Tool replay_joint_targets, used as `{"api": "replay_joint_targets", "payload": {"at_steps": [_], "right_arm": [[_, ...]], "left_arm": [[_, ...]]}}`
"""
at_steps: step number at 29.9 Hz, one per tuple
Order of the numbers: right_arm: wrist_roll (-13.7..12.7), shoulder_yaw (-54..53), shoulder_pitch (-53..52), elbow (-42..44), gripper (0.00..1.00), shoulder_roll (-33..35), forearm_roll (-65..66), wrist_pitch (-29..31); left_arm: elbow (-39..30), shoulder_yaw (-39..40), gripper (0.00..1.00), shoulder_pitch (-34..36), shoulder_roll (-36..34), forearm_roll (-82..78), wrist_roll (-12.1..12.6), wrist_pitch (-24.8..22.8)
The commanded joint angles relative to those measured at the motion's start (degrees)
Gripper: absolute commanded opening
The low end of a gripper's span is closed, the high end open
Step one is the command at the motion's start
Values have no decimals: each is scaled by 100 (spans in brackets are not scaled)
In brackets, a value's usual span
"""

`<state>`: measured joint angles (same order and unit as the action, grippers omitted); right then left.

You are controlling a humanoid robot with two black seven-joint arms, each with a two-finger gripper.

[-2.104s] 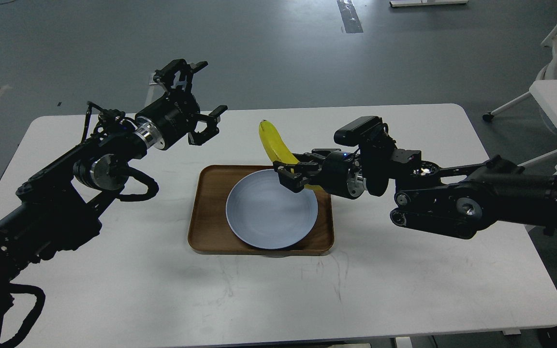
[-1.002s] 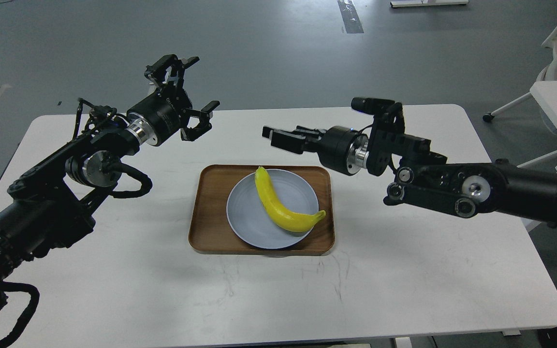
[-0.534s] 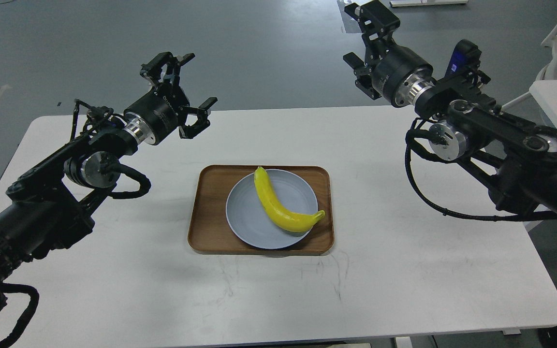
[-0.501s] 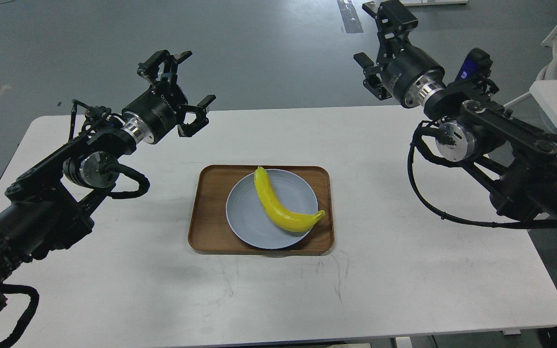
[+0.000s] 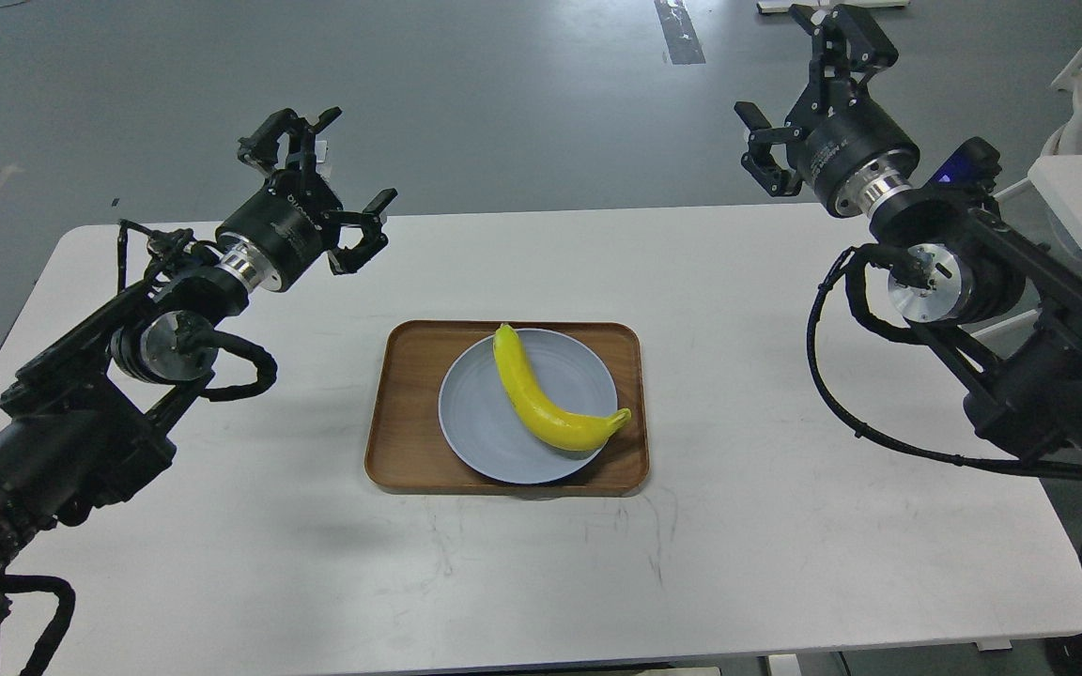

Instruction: Place banana on plate with both arms

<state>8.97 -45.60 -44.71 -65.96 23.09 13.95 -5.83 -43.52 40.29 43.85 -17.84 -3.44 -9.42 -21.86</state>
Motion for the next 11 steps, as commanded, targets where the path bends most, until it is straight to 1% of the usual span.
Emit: {"api": "replay_joint_targets", "payload": {"at_steps": [1, 5, 11], "right_arm": [[0, 191, 67, 171, 100, -120, 3, -23], [0, 446, 147, 128, 100, -129, -15, 3], [-9, 350, 243, 31, 100, -120, -24, 38]], "left_arm": [[-17, 5, 99, -61, -53, 1, -33, 7], [-17, 5, 99, -61, -53, 1, -42, 7], [-17, -3, 99, -78, -53, 1, -42, 7]]}}
